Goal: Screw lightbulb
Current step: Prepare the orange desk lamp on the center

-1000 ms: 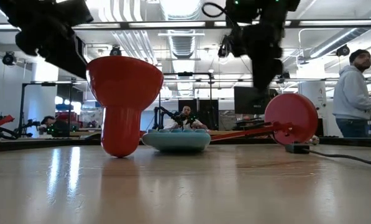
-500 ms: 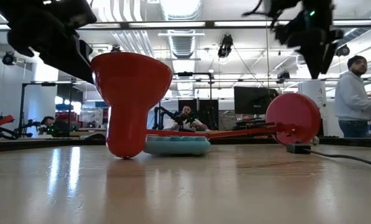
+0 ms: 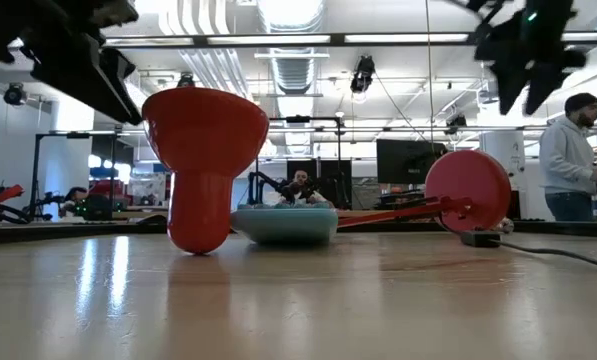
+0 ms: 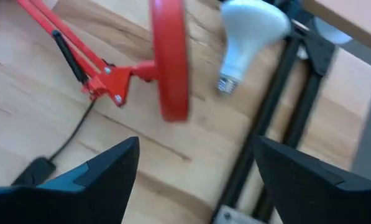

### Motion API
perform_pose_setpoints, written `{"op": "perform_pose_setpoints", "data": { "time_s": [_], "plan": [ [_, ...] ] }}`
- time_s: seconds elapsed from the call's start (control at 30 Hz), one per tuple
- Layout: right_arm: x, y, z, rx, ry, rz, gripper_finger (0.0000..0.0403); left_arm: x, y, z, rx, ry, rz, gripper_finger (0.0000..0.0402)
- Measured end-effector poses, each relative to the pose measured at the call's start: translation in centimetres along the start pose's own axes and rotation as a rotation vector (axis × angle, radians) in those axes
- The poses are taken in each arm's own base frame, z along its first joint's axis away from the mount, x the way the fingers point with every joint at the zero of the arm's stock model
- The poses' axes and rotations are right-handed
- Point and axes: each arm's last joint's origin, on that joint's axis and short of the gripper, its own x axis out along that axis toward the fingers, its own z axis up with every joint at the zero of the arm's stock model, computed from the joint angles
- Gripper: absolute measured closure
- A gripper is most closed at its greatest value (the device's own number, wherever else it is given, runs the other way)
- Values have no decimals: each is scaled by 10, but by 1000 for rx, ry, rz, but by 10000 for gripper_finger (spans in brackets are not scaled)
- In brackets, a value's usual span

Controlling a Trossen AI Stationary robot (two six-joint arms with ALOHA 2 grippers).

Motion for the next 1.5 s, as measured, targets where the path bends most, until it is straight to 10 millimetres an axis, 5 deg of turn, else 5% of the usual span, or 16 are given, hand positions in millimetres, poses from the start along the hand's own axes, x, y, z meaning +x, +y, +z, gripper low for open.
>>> {"op": "perform_pose_setpoints", "data": {
  "time_s": [0.3, 0.57, 0.9, 1.03, 1.17, 1.33, 1.5],
  "plan": [
    [62, 9, 49, -115, 88, 18, 93, -16, 16, -7, -68, 37, 39, 255],
    [100, 20, 77, -206, 143, -1, 96, 26, 12, -35, -63, 27, 110, 255],
    [135, 52, 140, -289, 0, 97, 95, 49, -19, -10, -66, -77, -62, 255],
    [130, 61, 167, -321, -41, 130, 93, 49, -35, 4, -49, -70, -143, 255],
    [103, 63, 171, -357, -24, 133, 98, 48, -47, 11, -22, -27, -192, 255],
    [51, 54, 141, -362, 14, 140, 106, 40, -46, 13, 13, 32, -170, 255],
    [20, 31, 95, -289, 73, 130, 120, 29, -32, 9, 35, 56, -66, 255]
  ]
}}
